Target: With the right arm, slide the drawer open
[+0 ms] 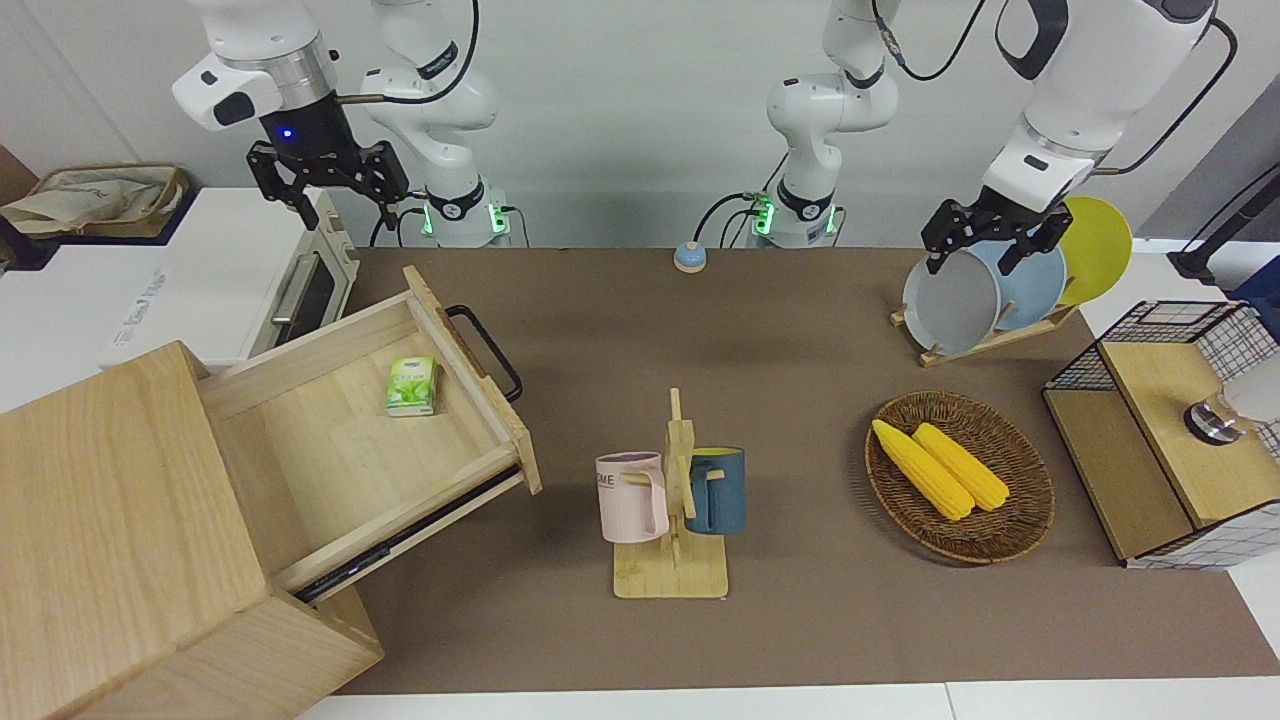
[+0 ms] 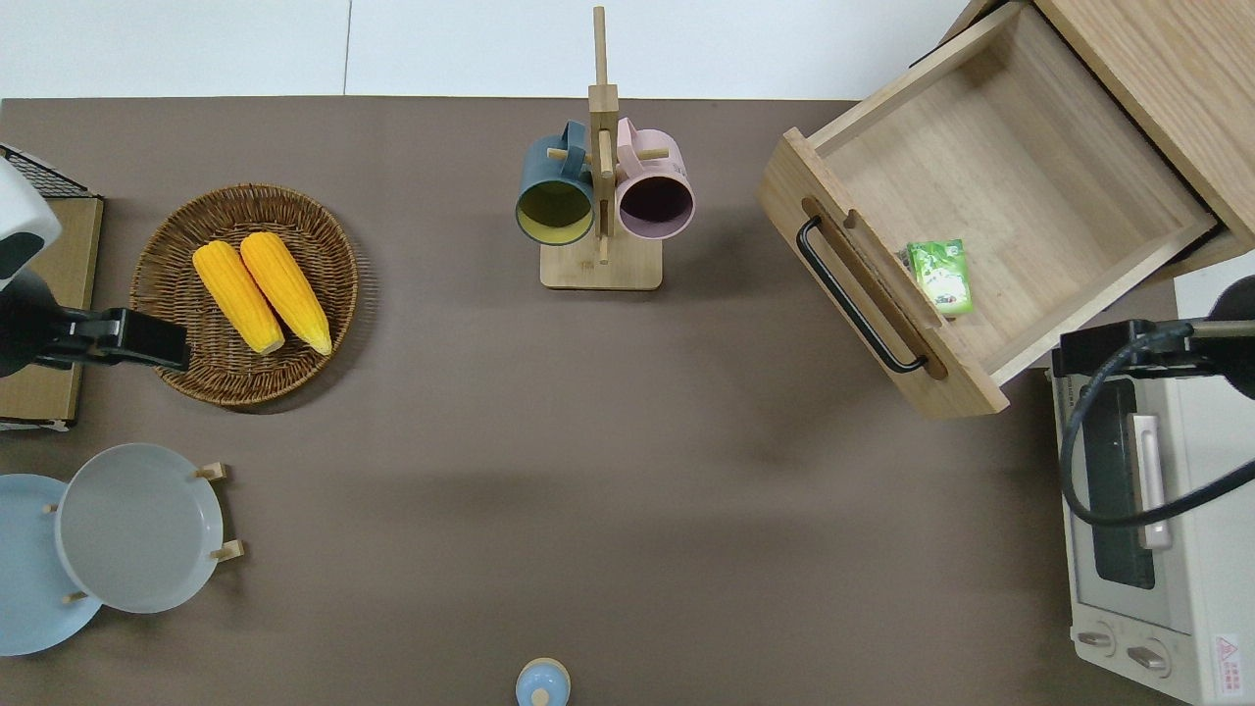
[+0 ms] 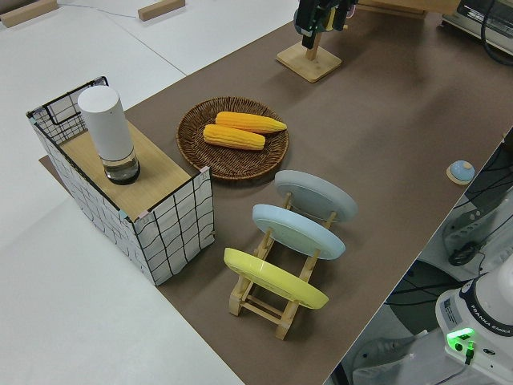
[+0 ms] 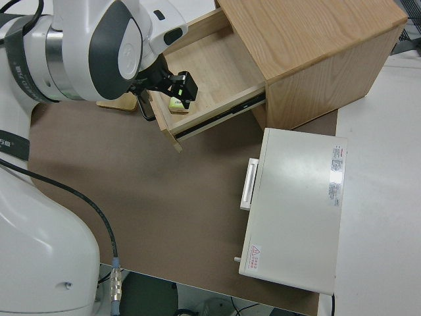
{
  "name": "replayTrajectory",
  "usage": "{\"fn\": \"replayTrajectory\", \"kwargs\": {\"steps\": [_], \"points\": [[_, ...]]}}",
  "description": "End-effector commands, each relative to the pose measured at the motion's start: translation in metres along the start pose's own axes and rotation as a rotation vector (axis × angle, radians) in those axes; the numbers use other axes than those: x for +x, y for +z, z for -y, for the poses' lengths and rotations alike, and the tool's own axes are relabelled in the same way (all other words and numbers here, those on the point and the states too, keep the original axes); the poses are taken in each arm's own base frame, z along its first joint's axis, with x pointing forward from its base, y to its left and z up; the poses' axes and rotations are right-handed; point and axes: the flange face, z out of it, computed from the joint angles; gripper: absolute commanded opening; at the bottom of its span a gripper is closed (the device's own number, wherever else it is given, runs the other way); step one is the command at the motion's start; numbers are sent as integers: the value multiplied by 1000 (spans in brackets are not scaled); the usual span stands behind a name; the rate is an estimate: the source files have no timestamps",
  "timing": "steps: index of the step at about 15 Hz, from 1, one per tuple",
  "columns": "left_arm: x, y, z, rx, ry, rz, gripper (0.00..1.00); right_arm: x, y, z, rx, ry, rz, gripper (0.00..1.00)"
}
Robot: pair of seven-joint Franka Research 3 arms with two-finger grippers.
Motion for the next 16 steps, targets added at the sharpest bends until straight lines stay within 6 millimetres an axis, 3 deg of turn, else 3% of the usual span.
{"fn": "replayTrajectory", "kwargs": {"steps": [1,8,16], "points": [[-3,-6,-2,18,-5,4,993,1,7,-12,28,-29,1,985],[-3,-6,-2,18,-5,4,993,12,24,-18,21,-7,26,985],[-3,-6,-2,18,-5,4,993,15,25,-18,-36,-12,24,985]]}}
